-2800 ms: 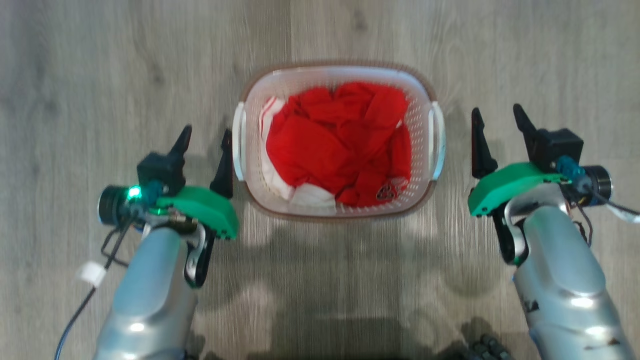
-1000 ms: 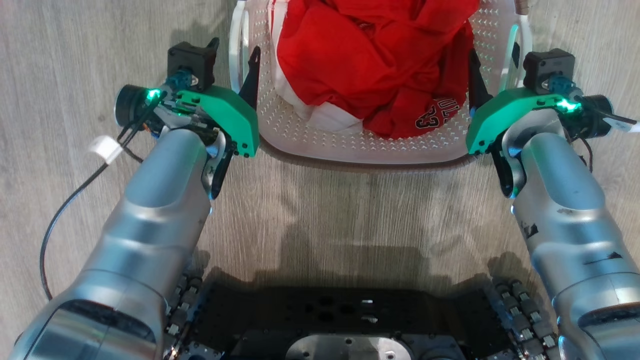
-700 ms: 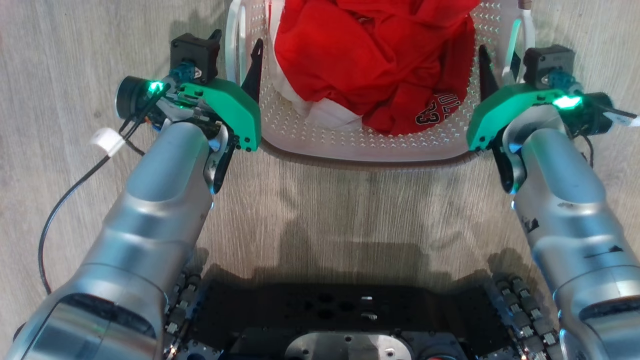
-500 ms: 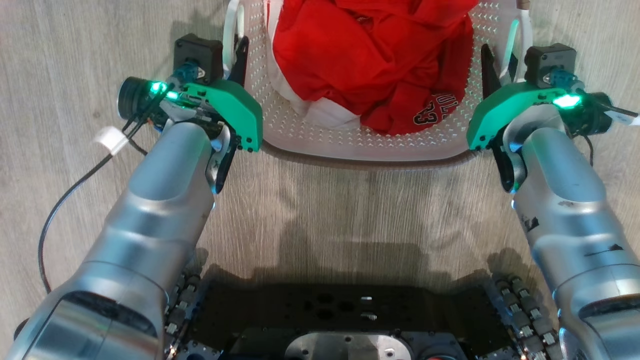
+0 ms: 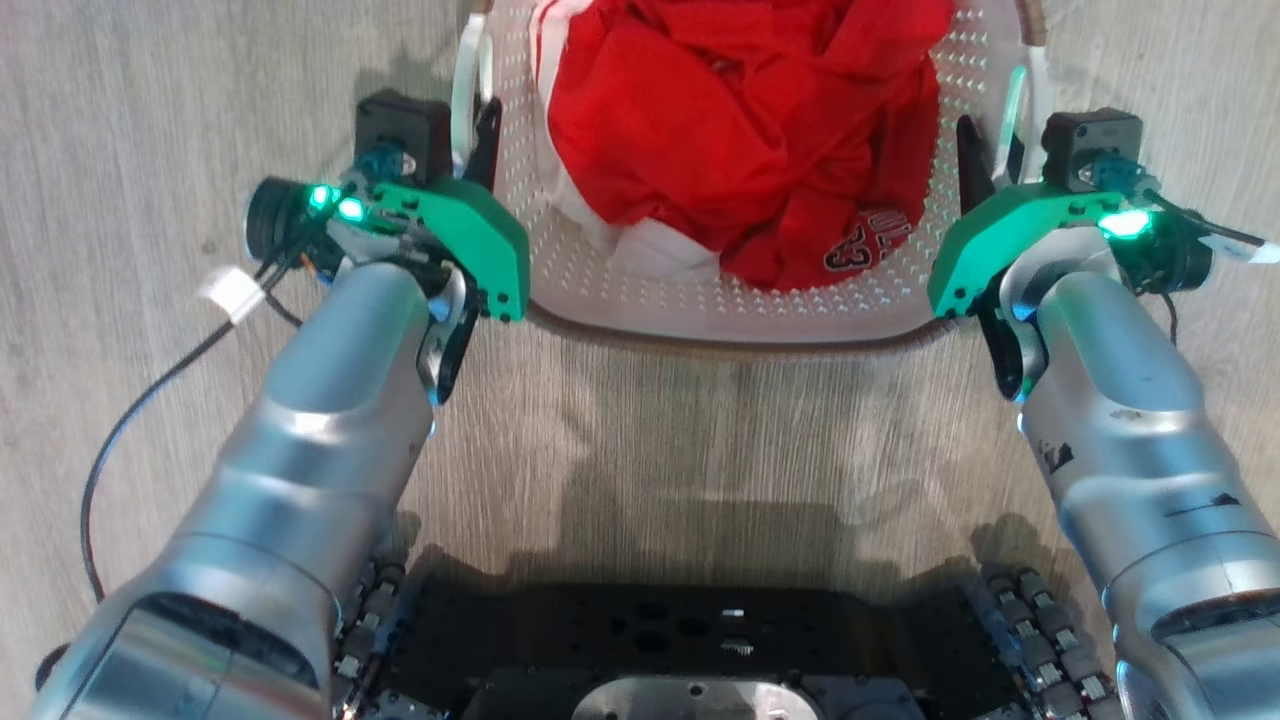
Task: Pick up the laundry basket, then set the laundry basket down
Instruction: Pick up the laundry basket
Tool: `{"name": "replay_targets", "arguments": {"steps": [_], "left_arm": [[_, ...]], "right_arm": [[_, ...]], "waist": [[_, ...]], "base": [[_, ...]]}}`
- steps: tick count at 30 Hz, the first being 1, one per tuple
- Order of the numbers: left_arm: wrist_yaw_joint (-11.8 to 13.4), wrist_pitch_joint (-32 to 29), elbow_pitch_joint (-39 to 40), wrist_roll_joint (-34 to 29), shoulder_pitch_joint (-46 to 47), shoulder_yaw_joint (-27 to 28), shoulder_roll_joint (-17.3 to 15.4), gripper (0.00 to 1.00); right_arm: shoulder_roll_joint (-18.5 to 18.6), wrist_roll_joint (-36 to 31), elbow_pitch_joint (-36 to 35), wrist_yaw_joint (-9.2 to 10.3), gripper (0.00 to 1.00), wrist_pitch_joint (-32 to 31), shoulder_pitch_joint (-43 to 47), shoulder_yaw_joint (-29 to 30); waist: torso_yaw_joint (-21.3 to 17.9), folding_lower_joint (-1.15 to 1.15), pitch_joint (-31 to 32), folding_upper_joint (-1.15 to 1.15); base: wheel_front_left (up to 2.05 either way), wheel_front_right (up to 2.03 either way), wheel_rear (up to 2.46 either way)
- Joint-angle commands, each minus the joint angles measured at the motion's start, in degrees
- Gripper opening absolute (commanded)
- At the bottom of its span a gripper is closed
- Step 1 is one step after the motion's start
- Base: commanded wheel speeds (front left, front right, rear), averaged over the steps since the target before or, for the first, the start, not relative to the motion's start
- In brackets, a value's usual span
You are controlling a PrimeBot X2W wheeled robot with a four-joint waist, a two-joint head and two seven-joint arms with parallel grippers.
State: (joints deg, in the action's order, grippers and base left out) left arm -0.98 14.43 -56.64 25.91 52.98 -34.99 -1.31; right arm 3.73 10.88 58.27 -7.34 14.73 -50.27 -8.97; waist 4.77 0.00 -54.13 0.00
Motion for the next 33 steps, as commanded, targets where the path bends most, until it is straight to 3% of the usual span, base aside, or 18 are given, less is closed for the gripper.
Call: {"name": "replay_targets", "arguments": {"steps": [1,18,33], "left_arm": [[0.01,0.57,0.79,0.27,-1.77,0.25,-1.56,0.0],[0.37,0.57,-3.01,6.01,-7.45,-3.98,-1.56,0.0],[-0.74,-0.22,-9.45,14.42,-13.45,-10.71,-1.56,0.0]], "right_arm": [[-0.85,-0.14,0.07,-0.14,0.0,0.27,2.36,-1.68],[-0.85,6.77,8.81,-0.14,0.0,0.08,5.16,-8.49],[-0.85,16.67,12.06,-0.14,0.0,-5.57,10.66,-18.29]], "waist": [[-0.06,0.0,0.54,0.0],[-0.59,0.0,10.4,0.0],[-1.61,0.0,22.16,0.0]], "base": [[0.0,0.0,0.0],[0.0,0.0,0.0],[0.0,0.0,0.0]]}}
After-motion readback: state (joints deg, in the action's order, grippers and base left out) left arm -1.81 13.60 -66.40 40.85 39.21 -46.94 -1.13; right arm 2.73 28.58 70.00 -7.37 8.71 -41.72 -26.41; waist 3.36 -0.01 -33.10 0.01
